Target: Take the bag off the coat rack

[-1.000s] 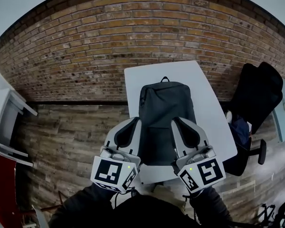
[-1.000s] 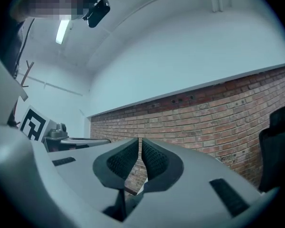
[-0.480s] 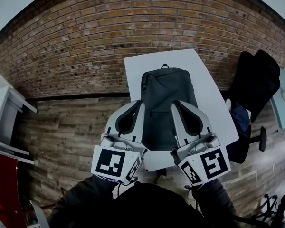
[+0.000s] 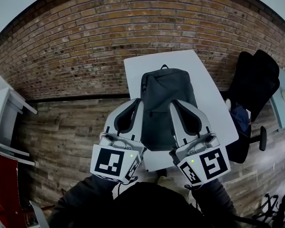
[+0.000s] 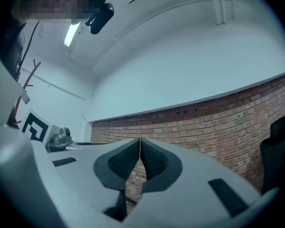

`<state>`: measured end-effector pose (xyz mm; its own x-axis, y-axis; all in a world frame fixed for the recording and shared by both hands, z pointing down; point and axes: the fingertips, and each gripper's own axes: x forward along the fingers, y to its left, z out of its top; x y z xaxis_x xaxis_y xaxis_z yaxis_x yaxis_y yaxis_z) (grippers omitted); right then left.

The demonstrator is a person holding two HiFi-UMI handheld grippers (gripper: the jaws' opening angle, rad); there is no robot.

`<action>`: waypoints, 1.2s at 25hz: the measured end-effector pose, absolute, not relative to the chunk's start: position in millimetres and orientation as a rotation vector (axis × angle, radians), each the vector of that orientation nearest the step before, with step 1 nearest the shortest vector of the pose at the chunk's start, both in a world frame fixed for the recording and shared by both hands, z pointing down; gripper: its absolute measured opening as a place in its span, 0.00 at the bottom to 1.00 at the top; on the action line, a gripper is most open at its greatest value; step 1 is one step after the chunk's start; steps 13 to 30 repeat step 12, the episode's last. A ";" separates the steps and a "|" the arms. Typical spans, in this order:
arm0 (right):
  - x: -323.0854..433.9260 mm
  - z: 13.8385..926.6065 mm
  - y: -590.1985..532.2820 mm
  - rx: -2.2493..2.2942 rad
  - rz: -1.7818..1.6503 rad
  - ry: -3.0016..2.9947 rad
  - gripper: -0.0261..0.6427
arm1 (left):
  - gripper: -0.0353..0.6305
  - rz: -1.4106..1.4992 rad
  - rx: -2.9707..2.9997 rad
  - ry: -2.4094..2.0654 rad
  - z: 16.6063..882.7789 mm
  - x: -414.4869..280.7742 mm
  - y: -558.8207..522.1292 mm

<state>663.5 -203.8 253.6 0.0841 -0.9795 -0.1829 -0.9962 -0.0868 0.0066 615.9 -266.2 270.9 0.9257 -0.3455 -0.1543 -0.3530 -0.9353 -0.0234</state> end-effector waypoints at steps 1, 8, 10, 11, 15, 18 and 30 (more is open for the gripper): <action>663.4 253.4 -203.6 -2.222 0.213 2.039 0.06 | 0.07 0.230 -3.033 0.549 270.6 616.1 -265.9; 666.6 253.3 -201.0 -2.218 0.217 2.044 0.06 | 0.07 0.227 -3.036 0.550 272.1 619.5 -262.9; 666.9 253.6 -200.7 -2.218 0.217 2.049 0.06 | 0.07 0.229 -3.036 0.548 271.9 620.3 -262.3; 667.1 253.6 -200.7 -2.217 0.217 2.051 0.06 | 0.07 0.230 -3.036 0.548 271.7 620.6 -262.0; 667.2 253.7 -200.6 -2.217 0.217 2.054 0.06 | 0.07 0.230 -3.036 0.547 271.5 620.9 -261.7; 667.2 253.7 -200.6 -2.217 0.217 2.054 0.06 | 0.07 0.230 -3.036 0.547 271.5 620.9 -261.7; 667.2 253.7 -200.6 -2.217 0.217 2.054 0.06 | 0.07 0.230 -3.036 0.547 271.5 620.9 -261.7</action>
